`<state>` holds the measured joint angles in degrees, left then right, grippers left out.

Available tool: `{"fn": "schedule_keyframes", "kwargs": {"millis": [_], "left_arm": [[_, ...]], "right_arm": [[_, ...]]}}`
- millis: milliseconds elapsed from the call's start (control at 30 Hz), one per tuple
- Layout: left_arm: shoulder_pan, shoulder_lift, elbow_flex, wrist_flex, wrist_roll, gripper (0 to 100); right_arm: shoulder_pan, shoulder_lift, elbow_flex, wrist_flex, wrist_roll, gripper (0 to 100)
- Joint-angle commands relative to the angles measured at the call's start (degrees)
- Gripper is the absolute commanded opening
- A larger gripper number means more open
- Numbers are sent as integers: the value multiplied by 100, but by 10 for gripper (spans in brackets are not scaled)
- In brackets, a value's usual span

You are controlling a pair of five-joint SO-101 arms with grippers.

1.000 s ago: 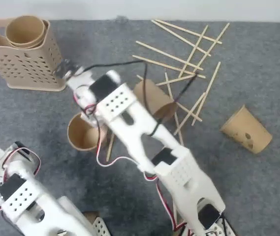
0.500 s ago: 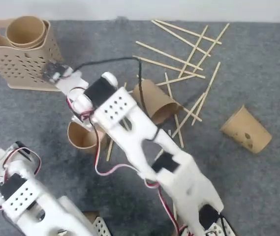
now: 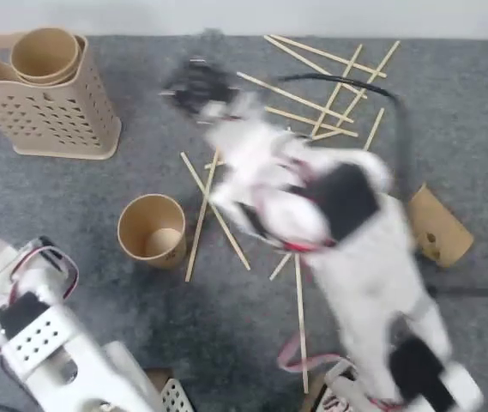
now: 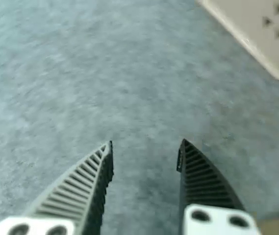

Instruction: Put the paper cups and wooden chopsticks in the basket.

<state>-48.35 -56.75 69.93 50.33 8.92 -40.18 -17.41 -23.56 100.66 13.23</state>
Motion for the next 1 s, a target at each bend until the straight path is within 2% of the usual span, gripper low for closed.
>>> {"fn": "schedule_keyframes", "kwargs": {"millis": [0,133,233,400,533,733,967], "left_arm": [[835,-62,-1077,914,26,202],[1864,-62,-2255,2171,-290,202],[2514,-62,-2993,2796,-334,202],[3349,237,-3424,2963,-484,202],[3552,1451,-3644,2963,-993,202],[3525,2980,-4242,2927,-1363,202],[3508,4009,-4409,2576,-1354,202]], "right_arm": [[796,-1446,1099,233,105,139],[1842,-2571,2523,224,167,136],[2791,-3319,3727,215,659,136],[4567,-4321,5618,-400,1512,136],[5481,-4541,7051,-1455,1749,136],[5516,-4040,8387,-2862,1697,136],[4848,-3363,9697,-4708,782,136]]}}
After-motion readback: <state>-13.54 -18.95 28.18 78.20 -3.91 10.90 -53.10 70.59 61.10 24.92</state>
